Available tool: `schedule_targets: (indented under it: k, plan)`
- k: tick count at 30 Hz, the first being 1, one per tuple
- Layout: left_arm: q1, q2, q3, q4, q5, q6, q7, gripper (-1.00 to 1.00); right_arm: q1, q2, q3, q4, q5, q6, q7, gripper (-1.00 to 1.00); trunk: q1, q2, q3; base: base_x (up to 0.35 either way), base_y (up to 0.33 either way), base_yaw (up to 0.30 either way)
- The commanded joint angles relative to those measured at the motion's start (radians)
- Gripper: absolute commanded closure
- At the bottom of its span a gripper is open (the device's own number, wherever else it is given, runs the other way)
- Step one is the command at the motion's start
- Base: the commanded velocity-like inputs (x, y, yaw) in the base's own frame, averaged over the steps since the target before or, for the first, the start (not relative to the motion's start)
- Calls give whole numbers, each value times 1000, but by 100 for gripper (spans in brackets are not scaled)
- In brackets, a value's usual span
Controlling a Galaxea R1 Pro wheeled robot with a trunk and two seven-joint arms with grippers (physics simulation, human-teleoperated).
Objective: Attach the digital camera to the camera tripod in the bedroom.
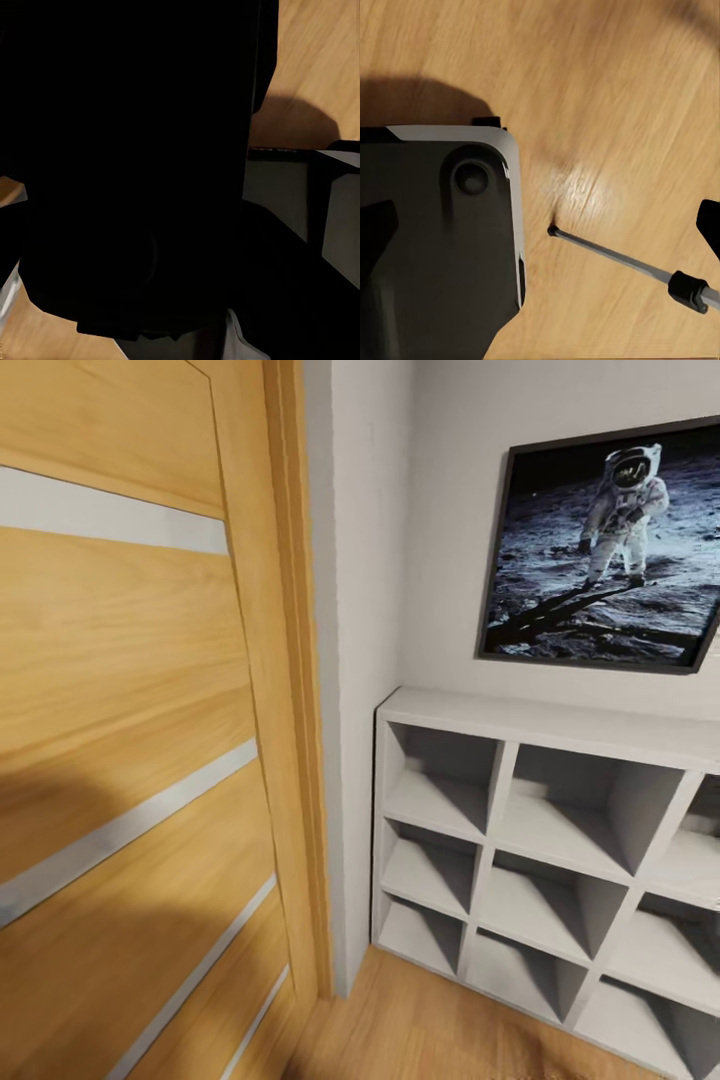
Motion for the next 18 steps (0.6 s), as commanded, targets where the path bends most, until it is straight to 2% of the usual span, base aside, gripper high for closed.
schedule_targets:
  k: [1, 18]
  plan:
    - [0, 1, -8, 0, 9, 4, -3, 100, -1, 0, -1, 3, 0, -6, -2, -100, 0, -1, 0, 0, 0, -182]
    - [0, 1, -8, 0, 11, 3, -4, 100, -1, 1, -1, 4, 3, -6, -2, -100, 0, -1, 0, 0, 0, -180]
